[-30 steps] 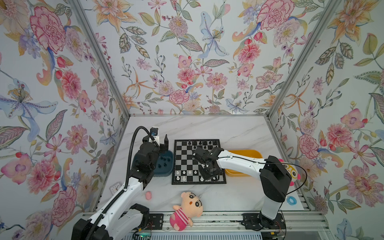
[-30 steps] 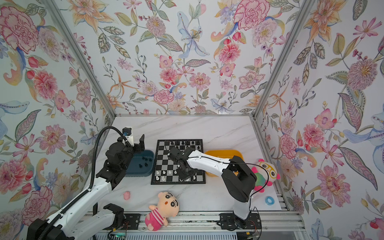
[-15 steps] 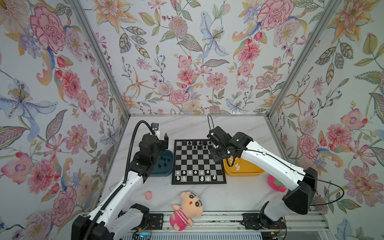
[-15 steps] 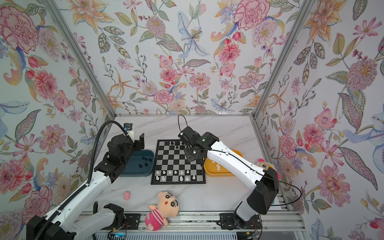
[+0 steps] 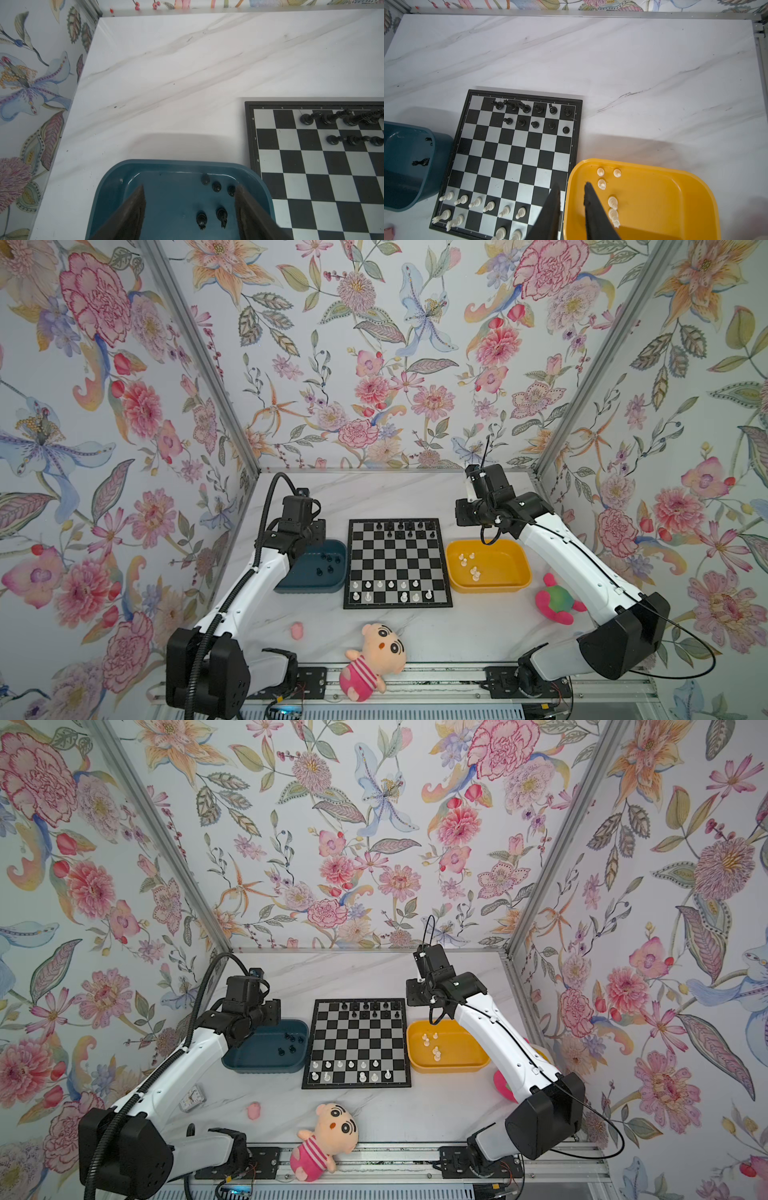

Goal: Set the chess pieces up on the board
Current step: 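Raise the right gripper off the board while the left gripper moves over the teal tray, then lower the left gripper into the teal tray and grasp a black piece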

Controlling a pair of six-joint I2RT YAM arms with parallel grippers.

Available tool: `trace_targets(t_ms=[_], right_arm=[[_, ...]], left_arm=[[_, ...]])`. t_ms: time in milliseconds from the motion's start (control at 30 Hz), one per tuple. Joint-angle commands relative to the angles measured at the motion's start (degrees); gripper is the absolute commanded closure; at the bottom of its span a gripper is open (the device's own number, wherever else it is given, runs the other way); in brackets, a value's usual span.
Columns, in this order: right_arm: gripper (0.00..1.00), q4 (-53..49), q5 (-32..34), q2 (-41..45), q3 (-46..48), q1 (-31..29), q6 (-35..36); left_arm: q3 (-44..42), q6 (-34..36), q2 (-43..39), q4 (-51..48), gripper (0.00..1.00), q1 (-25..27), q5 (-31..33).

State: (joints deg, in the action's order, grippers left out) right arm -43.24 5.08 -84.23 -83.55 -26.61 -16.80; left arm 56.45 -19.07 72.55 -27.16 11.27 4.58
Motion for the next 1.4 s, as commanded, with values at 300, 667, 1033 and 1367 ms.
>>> trace_targets(t_ms=[300,667,1033,1367], right_arm=[[0.79,3.68,-8.58,-6.92,-1.62,5.07,2.03],[0.81,4.74,-11.05,-9.29,-0.99,5.47,1.47],[0.83,5.41,-12.11,-9.94,-0.11,5.44,0.69],[0.85,5.89,-12.72,-10.56,0.27,5.24,0.01]], left_arm=[[-0.59,-4.88,4.64,-8.38,0.37,-3.95,-14.97],[-1.97,-5.02,8.30,-7.62,0.50,-4.51,-18.13],[-1.79,-2.90,10.82,-7.74,0.55,-2.54,-16.71],[-1.62,-2.02,14.13,-9.73,0.56,1.49,-13.29]])
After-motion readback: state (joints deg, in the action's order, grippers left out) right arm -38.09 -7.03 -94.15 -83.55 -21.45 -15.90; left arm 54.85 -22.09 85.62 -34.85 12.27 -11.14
